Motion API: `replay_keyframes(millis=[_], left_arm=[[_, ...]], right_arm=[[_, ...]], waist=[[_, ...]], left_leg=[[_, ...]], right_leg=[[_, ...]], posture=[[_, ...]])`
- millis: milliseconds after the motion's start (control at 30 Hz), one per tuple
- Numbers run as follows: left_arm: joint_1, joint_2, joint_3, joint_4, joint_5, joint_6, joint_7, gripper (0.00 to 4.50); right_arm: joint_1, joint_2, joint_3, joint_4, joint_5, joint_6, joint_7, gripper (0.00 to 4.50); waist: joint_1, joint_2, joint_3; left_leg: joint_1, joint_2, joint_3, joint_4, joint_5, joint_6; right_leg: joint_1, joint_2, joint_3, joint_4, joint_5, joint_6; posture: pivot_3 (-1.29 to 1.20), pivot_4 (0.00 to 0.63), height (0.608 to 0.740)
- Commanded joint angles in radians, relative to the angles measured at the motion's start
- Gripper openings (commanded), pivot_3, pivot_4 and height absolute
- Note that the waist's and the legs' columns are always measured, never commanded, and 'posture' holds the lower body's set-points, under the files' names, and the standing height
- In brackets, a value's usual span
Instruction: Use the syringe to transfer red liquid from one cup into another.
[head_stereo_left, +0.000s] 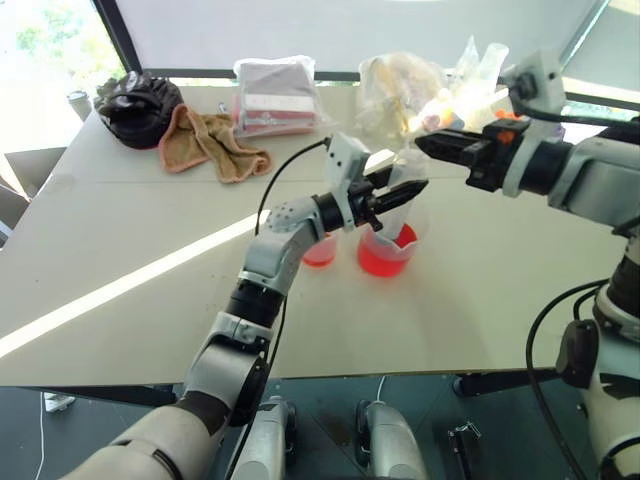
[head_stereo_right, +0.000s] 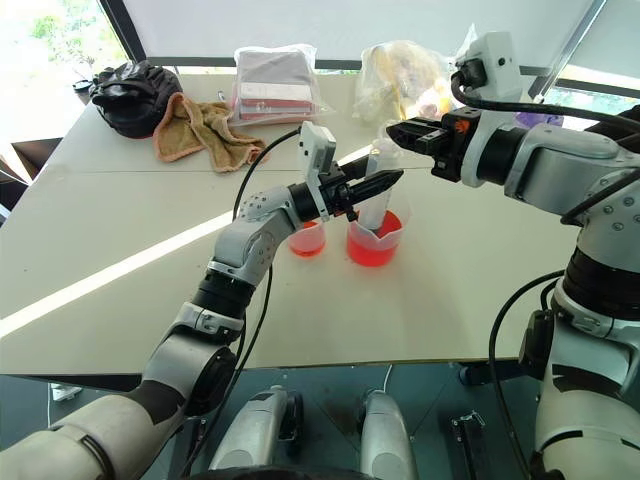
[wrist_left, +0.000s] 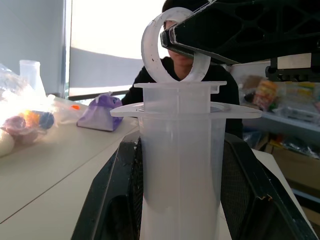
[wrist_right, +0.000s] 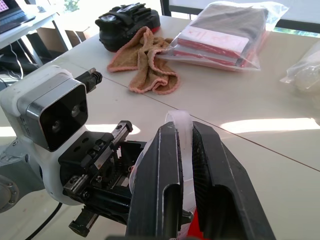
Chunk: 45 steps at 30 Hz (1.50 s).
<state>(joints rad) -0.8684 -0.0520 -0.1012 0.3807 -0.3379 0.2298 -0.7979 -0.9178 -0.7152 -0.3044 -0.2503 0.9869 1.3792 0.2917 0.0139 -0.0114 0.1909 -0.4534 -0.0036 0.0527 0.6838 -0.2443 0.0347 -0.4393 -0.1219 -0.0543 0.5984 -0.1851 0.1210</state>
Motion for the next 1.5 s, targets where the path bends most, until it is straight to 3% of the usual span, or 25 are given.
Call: replay_keyframes(millis=[33, 633, 1400, 1500], left_arm=[[0.017, -0.019, -0.053, -0.019, 0.016, 0.015, -0.021, 1.46], [0.028, -0.017, -0.066, -0.018, 0.027, 0.023, -0.026, 1.46], [0.012, -0.031, -0.06, -0.009, 0.034, 0.021, -0.028, 1.46], [0.009, -0.032, -0.054, -0.009, 0.036, 0.017, -0.027, 1.46]], right_arm=[[-0.072, -0.011, -0.07, -0.012, 0.023, -0.052, 0.009, 0.06], [-0.099, -0.019, -0.11, 0.026, 0.044, -0.065, 0.009, 0.06], [-0.046, -0.041, -0.058, -0.034, 0.011, -0.075, 0.038, 0.06], [-0.039, -0.038, -0.062, -0.037, 0.019, -0.08, 0.05, 1.21]], waist=[[0.0, 0.0, 0.0], [0.0, 0.0, 0.0], [0.0, 0.0, 0.0], [0.001, 0.0, 0.0]], left_leg=[[0.0, 0.0, 0.0, 0.0, 0.0, 0.0], [0.0, 0.0, 0.0, 0.0, 0.0, 0.0], [-0.001, 0.0, 0.0, 0.0, 0.0, 0.0], [-0.001, 0.0, 0.0, 0.0, 0.0, 0.0]], right_leg=[[0.0, 0.0, 0.0, 0.0, 0.0, 0.0], [0.0, 0.0, 0.0, 0.0, 0.0, 0.0], [0.0, 0.0, 0.0, -0.001, 0.0, 0.0], [0.0, 0.0, 0.0, -0.001, 0.0, 0.0]], posture=[[0.0, 0.15, 0.74], [0.0, 0.15, 0.74], [0.0, 0.15, 0.74], [0.0, 0.15, 0.74]])
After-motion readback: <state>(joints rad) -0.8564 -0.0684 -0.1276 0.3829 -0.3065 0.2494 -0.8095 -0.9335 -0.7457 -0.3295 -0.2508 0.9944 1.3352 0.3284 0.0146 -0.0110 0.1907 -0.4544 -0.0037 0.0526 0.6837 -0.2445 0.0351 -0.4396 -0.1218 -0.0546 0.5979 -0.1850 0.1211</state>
